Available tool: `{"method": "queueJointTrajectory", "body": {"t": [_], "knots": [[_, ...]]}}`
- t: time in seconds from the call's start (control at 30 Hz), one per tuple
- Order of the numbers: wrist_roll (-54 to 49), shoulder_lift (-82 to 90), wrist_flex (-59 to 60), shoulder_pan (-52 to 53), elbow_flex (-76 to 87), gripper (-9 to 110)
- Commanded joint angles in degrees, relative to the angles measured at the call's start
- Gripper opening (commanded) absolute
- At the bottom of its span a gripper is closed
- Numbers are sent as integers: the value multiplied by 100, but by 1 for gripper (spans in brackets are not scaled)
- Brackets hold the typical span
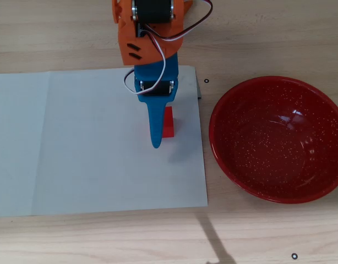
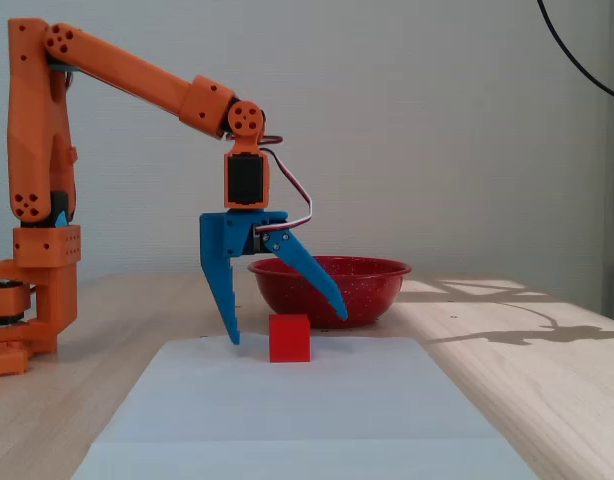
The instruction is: Grasp the red cube and put it in the red bowl
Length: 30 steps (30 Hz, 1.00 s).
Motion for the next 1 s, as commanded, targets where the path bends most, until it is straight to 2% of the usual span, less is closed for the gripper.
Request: {"method": "queueJointTrajectory", "body": {"t": [0.0, 0.17, 0.43, 0.83, 0.97], "knots": [[-97, 255, -167, 114, -659, 52], [-97, 97, -299, 114, -650, 50], [-35, 26, -439, 97, -589, 40], [26, 79, -475, 88, -545, 19], [70, 176, -483, 79, -527, 4]]}}
